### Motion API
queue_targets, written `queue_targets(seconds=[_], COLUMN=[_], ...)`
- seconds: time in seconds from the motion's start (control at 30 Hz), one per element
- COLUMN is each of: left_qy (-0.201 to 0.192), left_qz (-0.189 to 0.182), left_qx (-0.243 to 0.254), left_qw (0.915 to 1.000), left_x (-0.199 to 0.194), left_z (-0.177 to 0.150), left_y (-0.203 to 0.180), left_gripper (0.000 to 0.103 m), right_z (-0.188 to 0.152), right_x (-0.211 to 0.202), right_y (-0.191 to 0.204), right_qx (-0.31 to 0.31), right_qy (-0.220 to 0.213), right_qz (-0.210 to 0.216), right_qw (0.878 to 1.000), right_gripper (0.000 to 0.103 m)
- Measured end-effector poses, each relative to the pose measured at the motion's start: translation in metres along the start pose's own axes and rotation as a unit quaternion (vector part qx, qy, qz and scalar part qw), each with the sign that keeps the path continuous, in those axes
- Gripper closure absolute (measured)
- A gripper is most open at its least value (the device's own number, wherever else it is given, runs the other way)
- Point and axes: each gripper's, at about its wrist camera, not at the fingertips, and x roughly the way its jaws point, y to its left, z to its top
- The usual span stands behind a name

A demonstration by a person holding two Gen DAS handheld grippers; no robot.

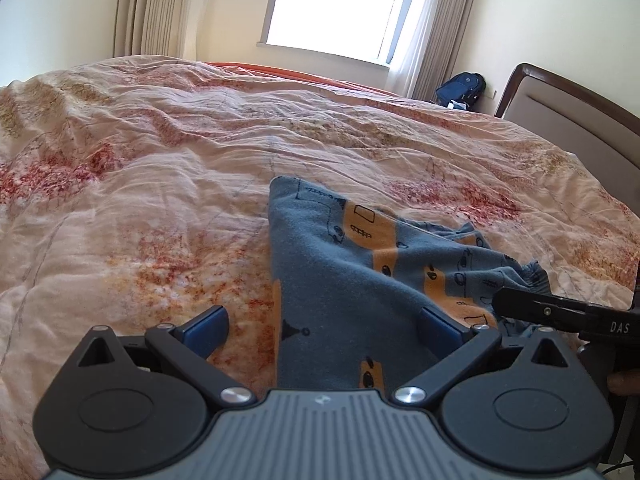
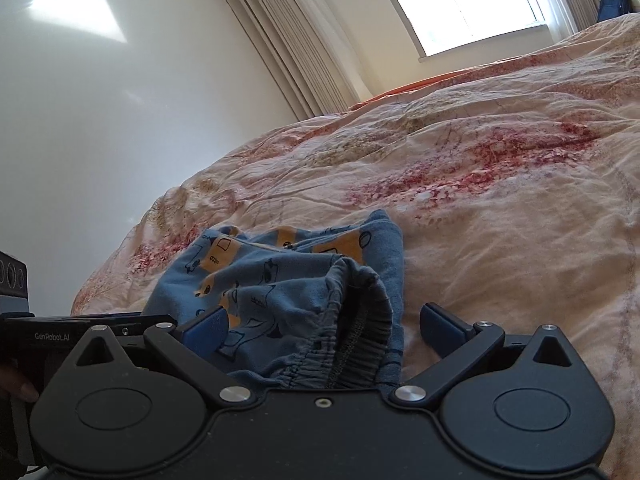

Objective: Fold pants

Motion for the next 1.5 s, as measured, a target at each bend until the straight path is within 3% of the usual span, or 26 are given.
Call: queue_targets(seconds=[0.13,0.33,0.5,0.7,0.77,0.9,1.23,1.5], left_qy=[0.009,0.020,0.021,0.004,-0.005,-0.026,-0.093,-0.063], left_qz=[-0.007,-0.020,-0.016,-0.023,-0.020,-0.013,-0.014,-0.012], left_qx=[0.008,0.001,-0.014,-0.024,-0.015,0.008,0.027,0.021], left_qw=[0.9999,0.9996,0.9995,0.9994,0.9997,0.9995,0.9952,0.9977], left_x=[-0.002,-0.005,-0.006,-0.014,-0.018,-0.025,0.003,0.057], left_z=[0.002,0.005,0.006,0.006,0.008,0.016,0.087,0.104], left_y=[-0.003,-0.004,0.001,0.005,0.000,-0.011,-0.014,-0.004], left_gripper=[0.006,0.023,0.051,0.083,0.085,0.087,0.087,0.086], right_z=[0.001,0.000,-0.003,-0.005,-0.004,0.008,0.075,0.087], right_x=[-0.001,-0.006,-0.011,-0.016,-0.020,-0.029,-0.002,0.041], right_y=[0.003,0.005,-0.001,0.004,0.010,0.023,0.017,-0.003], right_qx=[0.010,0.020,0.036,0.034,0.016,-0.019,-0.034,-0.014], right_qy=[0.001,-0.001,-0.007,-0.023,-0.034,-0.061,-0.123,-0.100], right_qz=[0.000,-0.018,-0.027,-0.024,-0.026,-0.024,-0.032,-0.065], right_qw=[1.000,1.000,0.999,0.999,0.999,0.998,0.991,0.993], right_gripper=[0.009,0.028,0.053,0.073,0.080,0.082,0.082,0.081])
